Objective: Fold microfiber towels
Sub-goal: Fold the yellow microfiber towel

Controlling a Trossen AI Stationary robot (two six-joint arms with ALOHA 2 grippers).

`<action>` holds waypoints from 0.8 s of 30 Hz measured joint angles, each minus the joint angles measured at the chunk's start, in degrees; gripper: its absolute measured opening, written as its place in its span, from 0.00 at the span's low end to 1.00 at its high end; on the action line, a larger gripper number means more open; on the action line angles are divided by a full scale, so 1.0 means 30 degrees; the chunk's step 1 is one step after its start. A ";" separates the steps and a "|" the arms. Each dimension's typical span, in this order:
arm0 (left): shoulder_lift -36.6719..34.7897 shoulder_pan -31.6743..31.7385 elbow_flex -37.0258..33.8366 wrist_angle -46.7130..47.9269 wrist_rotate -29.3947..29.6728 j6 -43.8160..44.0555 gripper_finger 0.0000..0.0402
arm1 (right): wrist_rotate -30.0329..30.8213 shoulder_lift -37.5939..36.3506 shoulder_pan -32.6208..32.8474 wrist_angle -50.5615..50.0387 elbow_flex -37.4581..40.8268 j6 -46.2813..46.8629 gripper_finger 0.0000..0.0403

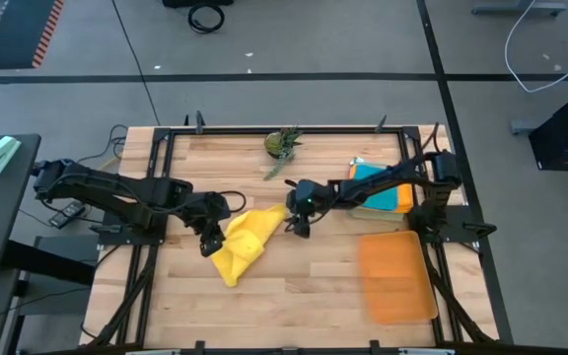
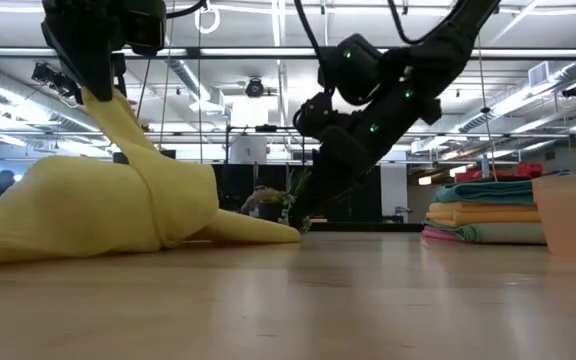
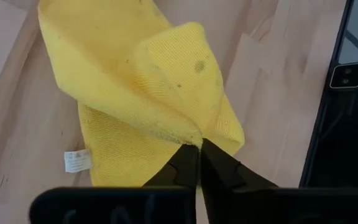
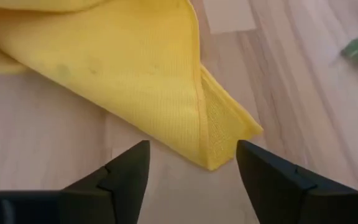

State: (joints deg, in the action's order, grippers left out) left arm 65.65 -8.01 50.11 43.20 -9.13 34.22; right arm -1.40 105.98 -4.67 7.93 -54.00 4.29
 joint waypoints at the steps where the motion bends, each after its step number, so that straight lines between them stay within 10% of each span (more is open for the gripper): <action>1: -0.0001 -0.0007 0.0000 -0.0005 -0.0001 -0.0090 0.05 | -0.0220 0.0132 -0.0127 0.0009 0.0000 -0.0049 0.62; 14: -0.0015 0.0000 0.0007 -0.0013 0.0029 -0.0129 0.06 | -0.0422 0.1288 -0.0392 0.0960 0.0007 -0.0655 0.53; 24: -0.0015 0.0000 0.0007 -0.0009 0.0678 -0.0144 0.03 | -0.0848 0.1220 0.0073 0.0981 0.0007 -0.1484 0.07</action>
State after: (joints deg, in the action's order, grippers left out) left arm 65.60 -8.01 50.13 43.17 -7.09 33.79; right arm -3.95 109.64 -4.45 10.87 -53.98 -0.16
